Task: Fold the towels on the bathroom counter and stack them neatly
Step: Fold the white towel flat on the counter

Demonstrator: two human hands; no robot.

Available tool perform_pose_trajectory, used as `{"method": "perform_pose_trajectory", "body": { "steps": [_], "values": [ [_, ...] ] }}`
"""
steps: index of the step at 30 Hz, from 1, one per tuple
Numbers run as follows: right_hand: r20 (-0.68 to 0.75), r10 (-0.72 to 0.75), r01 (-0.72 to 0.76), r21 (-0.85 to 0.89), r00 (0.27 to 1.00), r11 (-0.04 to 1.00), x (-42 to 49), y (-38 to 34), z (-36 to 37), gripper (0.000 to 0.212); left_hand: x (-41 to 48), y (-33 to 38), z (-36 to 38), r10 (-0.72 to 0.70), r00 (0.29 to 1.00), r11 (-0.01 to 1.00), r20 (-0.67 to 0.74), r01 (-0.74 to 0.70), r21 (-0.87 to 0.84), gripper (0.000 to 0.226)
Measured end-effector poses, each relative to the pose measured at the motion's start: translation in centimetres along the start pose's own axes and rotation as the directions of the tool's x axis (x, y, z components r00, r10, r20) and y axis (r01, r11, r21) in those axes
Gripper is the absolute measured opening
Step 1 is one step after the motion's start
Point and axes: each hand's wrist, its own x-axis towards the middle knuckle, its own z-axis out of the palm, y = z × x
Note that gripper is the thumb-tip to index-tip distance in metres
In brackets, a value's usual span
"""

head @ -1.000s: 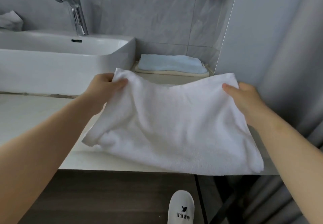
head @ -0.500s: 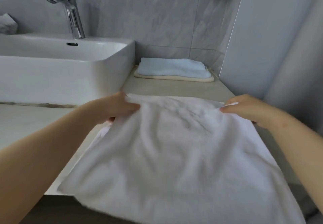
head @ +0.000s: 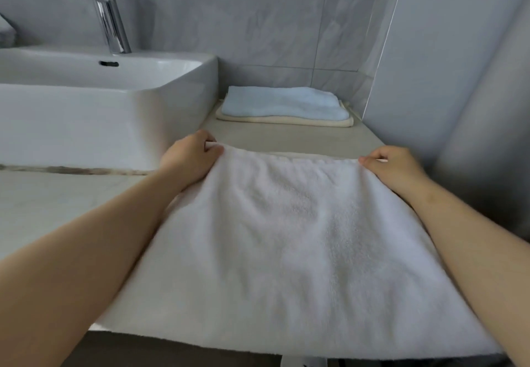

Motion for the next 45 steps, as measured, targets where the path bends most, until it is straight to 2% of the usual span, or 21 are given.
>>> {"method": "perform_pose_trajectory", "body": {
  "steps": [5,10,15,19,26,30,33,37,41,45],
  "values": [
    [0.044,0.000,0.001,-0.021,0.999,1.000,0.2,0.0,-0.3,0.018,0.7,-0.3,0.3,0.034,0.999,0.999,0.008,-0.034,0.000,0.023],
    [0.062,0.088,-0.090,0.037,0.994,0.995,-0.5,0.4,-1.1,0.003,0.3,-0.5,0.9,0.110,0.993,0.994,-0.036,-0.109,0.017,0.020],
    [0.061,0.070,-0.065,-0.091,0.996,0.994,-0.5,0.6,-0.7,0.006,0.5,-0.1,1.0,0.074,0.993,0.995,0.087,-0.080,0.061,0.026],
    [0.078,0.065,-0.064,-0.015,0.995,0.998,-0.4,0.8,-0.7,0.007,0.3,0.0,0.8,0.043,0.992,0.997,0.120,-0.049,0.051,0.027],
    [0.207,0.100,-0.113,0.055,0.973,0.992,0.0,0.0,-0.6,0.011,-0.1,-0.4,0.5,0.058,0.997,0.998,0.059,-0.057,-0.024,0.019],
    [0.230,0.094,-0.109,0.051,0.969,0.993,-0.5,-0.1,-0.8,0.008,-0.8,-0.3,0.1,0.048,0.998,0.994,0.031,-0.045,-0.096,0.015],
    [0.230,0.070,-0.091,0.081,0.971,0.993,-1.3,-0.2,-1.2,0.007,-1.7,-0.4,-0.5,0.021,0.999,0.977,0.035,-0.013,-0.211,0.013],
    [0.251,0.055,-0.096,0.153,0.966,0.984,-3.0,-0.4,-1.9,0.006,-3.6,-0.8,-1.6,-0.012,0.998,0.908,0.067,0.039,-0.417,0.017],
    [0.290,0.081,-0.159,0.258,0.953,0.953,-4.9,-0.6,-3.1,0.007,-5.8,-1.5,-2.9,-0.005,0.993,0.853,0.117,0.065,-0.517,0.011],
    [0.310,0.063,-0.158,0.292,0.949,0.943,-7.4,-0.7,-3.9,0.009,-8.1,-2.3,-4.2,0.019,0.988,0.814,0.153,0.074,-0.576,0.009]
  ]
}}
